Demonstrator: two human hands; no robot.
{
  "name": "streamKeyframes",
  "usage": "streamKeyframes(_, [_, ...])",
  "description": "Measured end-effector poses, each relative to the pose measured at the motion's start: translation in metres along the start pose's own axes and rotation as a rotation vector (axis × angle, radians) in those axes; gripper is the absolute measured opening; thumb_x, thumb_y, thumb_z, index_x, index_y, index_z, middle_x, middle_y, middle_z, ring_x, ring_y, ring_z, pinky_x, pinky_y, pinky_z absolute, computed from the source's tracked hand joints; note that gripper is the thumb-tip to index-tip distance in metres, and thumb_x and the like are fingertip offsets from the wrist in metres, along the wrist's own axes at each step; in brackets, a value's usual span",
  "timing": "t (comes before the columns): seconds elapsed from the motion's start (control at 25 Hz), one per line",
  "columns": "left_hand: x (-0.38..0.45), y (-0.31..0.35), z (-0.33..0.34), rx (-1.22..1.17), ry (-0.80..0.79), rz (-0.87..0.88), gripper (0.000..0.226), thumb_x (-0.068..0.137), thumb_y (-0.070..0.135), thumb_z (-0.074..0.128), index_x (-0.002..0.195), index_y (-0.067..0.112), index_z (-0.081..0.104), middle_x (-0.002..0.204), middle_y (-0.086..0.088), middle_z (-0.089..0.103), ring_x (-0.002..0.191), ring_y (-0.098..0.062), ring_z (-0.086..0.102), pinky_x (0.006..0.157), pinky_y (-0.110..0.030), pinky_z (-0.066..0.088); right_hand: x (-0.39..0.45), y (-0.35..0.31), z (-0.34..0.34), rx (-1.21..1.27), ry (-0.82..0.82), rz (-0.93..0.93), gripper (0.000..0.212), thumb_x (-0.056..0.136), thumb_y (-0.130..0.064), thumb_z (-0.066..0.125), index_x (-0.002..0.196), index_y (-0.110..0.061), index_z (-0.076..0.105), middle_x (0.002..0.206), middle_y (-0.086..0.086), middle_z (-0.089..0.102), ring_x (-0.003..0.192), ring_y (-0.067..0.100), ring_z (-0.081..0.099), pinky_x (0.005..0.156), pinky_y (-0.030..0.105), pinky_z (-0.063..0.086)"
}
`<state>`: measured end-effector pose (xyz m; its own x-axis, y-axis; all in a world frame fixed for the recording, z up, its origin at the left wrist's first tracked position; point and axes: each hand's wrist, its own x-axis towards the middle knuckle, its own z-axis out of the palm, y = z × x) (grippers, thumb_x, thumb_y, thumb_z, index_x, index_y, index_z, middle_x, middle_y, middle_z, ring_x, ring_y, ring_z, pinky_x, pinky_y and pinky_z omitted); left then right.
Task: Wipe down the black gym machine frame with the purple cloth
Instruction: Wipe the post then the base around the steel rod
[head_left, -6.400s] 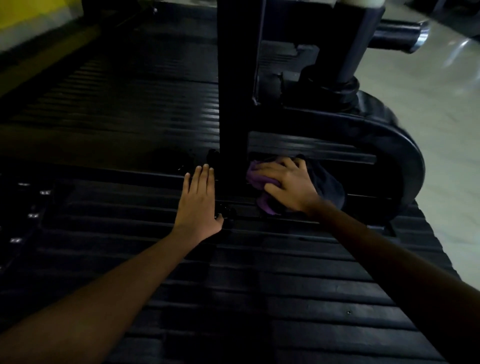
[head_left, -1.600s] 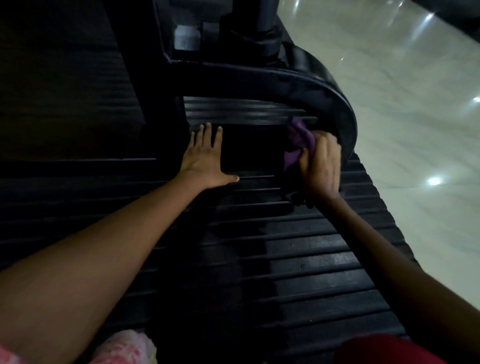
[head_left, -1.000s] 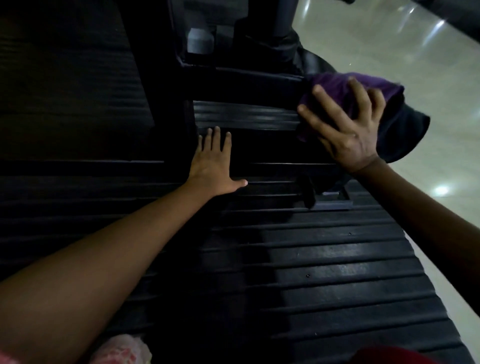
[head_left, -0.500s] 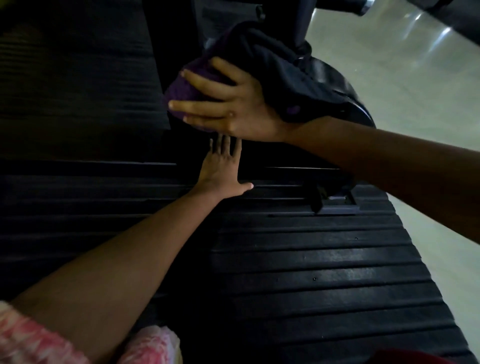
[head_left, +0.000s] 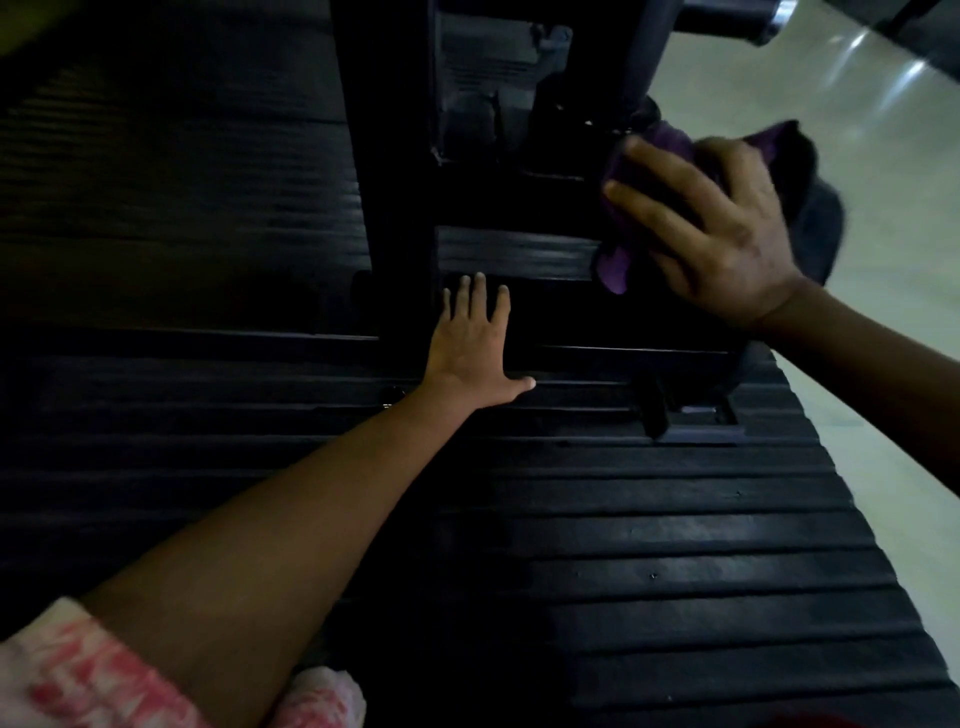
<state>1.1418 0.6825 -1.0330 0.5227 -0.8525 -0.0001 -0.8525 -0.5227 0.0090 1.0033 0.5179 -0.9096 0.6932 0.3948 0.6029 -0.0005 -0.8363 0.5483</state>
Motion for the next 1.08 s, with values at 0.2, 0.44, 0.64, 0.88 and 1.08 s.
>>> streamKeyframes(0.2, [-0.003,0.001,-0.005,0.025,-0.002,-0.012,0.11,0.075,0.073,0.056,0.151,0.009,0.009,0.156,-0.023,0.009,0.145,-0.037,0.005,0.119,-0.047,0.003,0.102,-0.055,0.01,-0.089,0.022,0.118,0.043,0.092,-0.026,0.049,0.127,-0.001,0.055,0.121,0.014,0.063,0.093,0.033,0.06,0.075,0.035,0.03])
streamKeyframes(0.44, [-0.003,-0.001,-0.009,0.053,-0.042,-0.004,0.109,0.076,0.073,0.055,0.15,0.008,0.01,0.154,-0.025,0.013,0.143,-0.039,0.01,0.119,-0.045,0.002,0.11,-0.07,0.013,-0.133,-0.096,0.159,0.059,0.088,-0.047,0.045,0.129,-0.006,0.054,0.124,0.01,0.062,0.101,0.031,0.06,0.084,0.037,0.033])
streamKeyframes(0.64, [-0.002,-0.003,-0.002,0.013,-0.005,0.01,0.113,0.076,0.072,0.057,0.152,0.011,0.0,0.157,-0.021,0.002,0.146,-0.035,0.002,0.119,-0.044,0.0,0.041,-0.035,0.007,-0.295,-0.084,-0.086,0.064,0.092,-0.057,0.045,0.144,-0.023,0.038,0.146,0.0,0.044,0.117,0.033,0.049,0.092,0.045,0.043])
streamKeyframes(0.88, [-0.002,-0.001,0.002,0.018,0.026,-0.005,0.113,0.076,0.074,0.054,0.152,0.012,-0.002,0.158,-0.019,-0.005,0.147,-0.032,-0.004,0.119,-0.044,-0.002,-0.076,0.012,0.01,-0.185,-0.016,0.258,0.06,0.094,-0.056,0.045,0.144,-0.023,0.037,0.14,0.014,0.047,0.1,0.035,0.047,0.079,0.041,0.04])
streamKeyframes(1.08, [-0.003,0.001,0.002,0.011,0.056,-0.023,0.113,0.075,0.075,0.053,0.152,0.01,0.002,0.158,-0.019,-0.002,0.147,-0.032,-0.002,0.118,-0.044,-0.002,-0.139,-0.013,0.044,-0.148,0.053,0.763,0.067,0.085,-0.05,0.063,0.135,-0.018,0.031,0.128,0.027,0.048,0.103,0.031,0.044,0.081,0.041,0.038])
